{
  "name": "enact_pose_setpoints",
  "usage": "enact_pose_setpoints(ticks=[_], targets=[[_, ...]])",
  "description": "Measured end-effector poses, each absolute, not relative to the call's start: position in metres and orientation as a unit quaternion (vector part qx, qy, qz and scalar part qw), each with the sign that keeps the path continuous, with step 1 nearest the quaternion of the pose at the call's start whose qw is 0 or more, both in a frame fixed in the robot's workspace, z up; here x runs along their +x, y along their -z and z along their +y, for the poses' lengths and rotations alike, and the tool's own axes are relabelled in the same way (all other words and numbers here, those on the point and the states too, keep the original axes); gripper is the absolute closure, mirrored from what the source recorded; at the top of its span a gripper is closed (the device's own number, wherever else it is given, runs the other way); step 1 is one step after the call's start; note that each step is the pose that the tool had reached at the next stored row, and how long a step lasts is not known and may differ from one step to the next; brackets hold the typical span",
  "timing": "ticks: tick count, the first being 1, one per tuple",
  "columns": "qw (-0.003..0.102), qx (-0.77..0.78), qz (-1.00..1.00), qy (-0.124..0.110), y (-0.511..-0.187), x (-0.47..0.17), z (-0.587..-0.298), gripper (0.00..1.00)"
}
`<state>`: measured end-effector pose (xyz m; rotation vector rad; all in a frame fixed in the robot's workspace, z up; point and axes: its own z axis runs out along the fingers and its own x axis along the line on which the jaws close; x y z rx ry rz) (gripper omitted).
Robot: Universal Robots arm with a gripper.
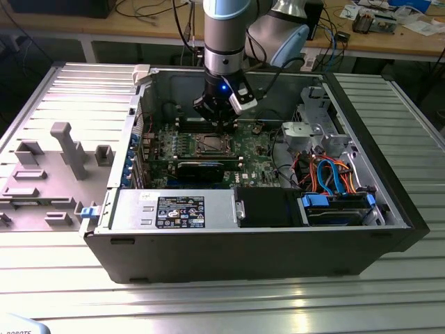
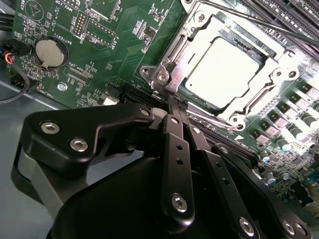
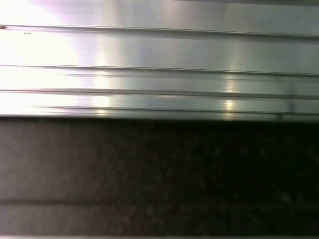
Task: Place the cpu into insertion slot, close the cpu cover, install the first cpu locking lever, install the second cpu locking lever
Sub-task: 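Install the first cpu locking lever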
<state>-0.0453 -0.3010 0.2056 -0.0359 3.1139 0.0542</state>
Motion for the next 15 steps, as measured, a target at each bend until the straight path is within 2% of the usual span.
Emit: enact_pose_setpoints(ticks=[15], targets=[[0.014, -0.012, 1.0, -0.014, -0.2063, -0.0453, -0.301, 0.89]])
